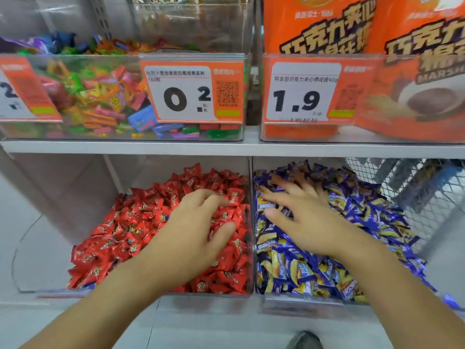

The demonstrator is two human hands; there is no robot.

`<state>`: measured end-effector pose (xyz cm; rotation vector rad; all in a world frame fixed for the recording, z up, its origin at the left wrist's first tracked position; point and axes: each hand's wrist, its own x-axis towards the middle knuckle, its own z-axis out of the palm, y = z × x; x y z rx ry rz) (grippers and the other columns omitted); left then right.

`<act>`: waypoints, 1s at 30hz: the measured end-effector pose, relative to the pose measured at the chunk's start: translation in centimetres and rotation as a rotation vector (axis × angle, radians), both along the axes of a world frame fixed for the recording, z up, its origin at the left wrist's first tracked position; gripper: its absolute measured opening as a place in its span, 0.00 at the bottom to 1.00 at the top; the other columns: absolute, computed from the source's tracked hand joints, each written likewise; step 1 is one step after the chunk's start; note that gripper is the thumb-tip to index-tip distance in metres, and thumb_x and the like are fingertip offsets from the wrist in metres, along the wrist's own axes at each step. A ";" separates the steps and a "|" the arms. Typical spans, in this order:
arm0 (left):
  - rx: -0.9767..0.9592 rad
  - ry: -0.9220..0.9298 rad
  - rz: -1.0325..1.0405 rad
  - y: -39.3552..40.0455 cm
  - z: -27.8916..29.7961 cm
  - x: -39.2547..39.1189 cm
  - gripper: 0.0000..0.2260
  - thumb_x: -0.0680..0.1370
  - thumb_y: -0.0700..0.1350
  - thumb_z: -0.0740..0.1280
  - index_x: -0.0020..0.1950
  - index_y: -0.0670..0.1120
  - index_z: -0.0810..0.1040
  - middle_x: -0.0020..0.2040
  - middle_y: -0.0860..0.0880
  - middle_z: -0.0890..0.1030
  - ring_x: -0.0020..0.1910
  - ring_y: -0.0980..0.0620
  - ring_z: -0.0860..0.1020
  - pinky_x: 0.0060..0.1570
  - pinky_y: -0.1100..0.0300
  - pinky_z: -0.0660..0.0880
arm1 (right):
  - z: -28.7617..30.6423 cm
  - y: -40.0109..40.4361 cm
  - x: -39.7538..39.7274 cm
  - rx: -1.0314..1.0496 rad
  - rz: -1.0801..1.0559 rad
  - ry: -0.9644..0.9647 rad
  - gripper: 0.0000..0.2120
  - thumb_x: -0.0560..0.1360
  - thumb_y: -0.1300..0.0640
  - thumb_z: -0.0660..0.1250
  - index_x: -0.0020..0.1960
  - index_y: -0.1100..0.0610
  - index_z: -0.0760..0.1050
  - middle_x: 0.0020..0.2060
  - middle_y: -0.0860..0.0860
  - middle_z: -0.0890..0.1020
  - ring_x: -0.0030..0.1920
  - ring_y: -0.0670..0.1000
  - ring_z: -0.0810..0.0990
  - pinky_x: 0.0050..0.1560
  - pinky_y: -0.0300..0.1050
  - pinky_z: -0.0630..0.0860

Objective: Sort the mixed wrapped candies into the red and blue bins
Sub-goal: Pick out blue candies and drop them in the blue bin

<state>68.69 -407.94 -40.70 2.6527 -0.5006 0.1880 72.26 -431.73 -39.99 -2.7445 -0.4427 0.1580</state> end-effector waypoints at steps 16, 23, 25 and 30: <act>0.368 0.382 0.559 12.1 -1.6 -4.3 0.31 0.74 0.72 0.50 0.64 0.50 0.68 0.64 0.46 0.71 0.65 0.44 0.69 0.63 0.49 0.70 | 3.7 8.6 -3.9 0.082 -0.010 -0.380 0.15 0.78 0.44 0.59 0.58 0.46 0.80 0.54 0.45 0.82 0.58 0.52 0.77 0.60 0.48 0.71; 0.251 0.530 0.629 14.0 -1.8 -3.8 0.32 0.75 0.70 0.58 0.68 0.46 0.64 0.63 0.43 0.74 0.62 0.44 0.74 0.58 0.55 0.70 | 1.8 20.4 -0.5 0.074 0.507 -0.027 0.18 0.76 0.42 0.69 0.65 0.43 0.75 0.60 0.43 0.74 0.63 0.44 0.72 0.67 0.43 0.68; 0.255 0.521 0.615 14.1 -1.7 -3.7 0.32 0.77 0.69 0.58 0.68 0.45 0.65 0.63 0.43 0.75 0.62 0.45 0.74 0.57 0.56 0.70 | 1.3 23.2 1.6 0.034 0.571 -0.001 0.19 0.75 0.43 0.71 0.64 0.45 0.76 0.61 0.46 0.75 0.63 0.47 0.74 0.66 0.45 0.69; 0.240 0.414 0.580 15.4 -1.2 -5.3 0.24 0.77 0.68 0.56 0.59 0.50 0.72 0.55 0.49 0.79 0.55 0.47 0.78 0.53 0.55 0.75 | 1.0 28.8 6.2 -0.038 0.722 0.104 0.21 0.72 0.46 0.75 0.64 0.47 0.79 0.64 0.47 0.77 0.65 0.48 0.75 0.68 0.46 0.70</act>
